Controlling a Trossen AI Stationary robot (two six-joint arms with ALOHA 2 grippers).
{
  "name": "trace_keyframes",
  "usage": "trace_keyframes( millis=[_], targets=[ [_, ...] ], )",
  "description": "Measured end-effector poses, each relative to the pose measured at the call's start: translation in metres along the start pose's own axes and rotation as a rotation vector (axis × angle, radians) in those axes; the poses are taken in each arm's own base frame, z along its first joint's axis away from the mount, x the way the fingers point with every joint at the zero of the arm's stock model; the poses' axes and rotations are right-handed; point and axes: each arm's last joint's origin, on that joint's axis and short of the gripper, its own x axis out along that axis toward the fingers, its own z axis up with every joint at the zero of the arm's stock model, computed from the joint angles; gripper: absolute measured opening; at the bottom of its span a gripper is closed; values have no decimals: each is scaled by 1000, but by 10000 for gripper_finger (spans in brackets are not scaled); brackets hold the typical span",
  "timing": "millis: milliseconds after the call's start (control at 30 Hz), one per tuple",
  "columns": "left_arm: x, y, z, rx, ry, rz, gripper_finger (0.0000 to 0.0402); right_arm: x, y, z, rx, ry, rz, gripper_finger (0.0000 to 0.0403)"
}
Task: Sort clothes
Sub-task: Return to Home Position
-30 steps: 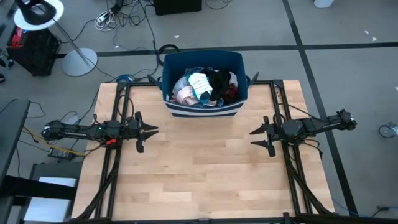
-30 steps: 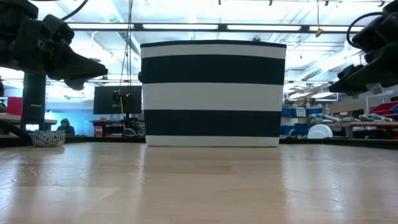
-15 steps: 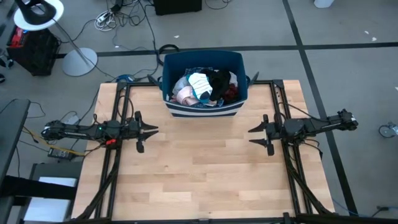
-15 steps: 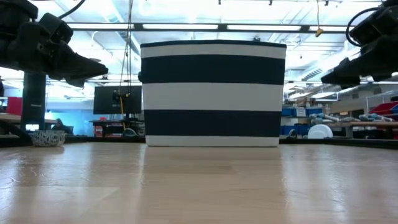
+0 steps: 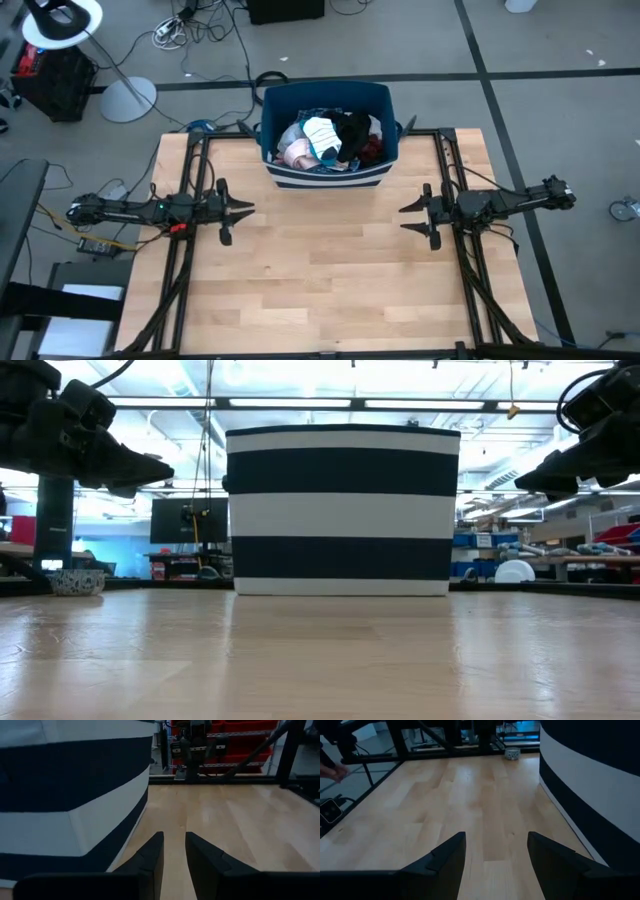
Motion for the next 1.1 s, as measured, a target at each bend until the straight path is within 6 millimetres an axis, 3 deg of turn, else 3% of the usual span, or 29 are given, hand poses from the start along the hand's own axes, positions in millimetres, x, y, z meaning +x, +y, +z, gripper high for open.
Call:
trace_keyframes(
  millis=[567,833,1100],
  targets=[
    [0,0,0,8,-3,1,85,0,-1,0,-27,5,-17,216],
    [0,0,0,8,-4,0,85,-2,-9,-10,40,75,-294,216],
    [0,0,1,7,-5,0,85,1,-12,-13,61,97,-443,216]
  ],
)
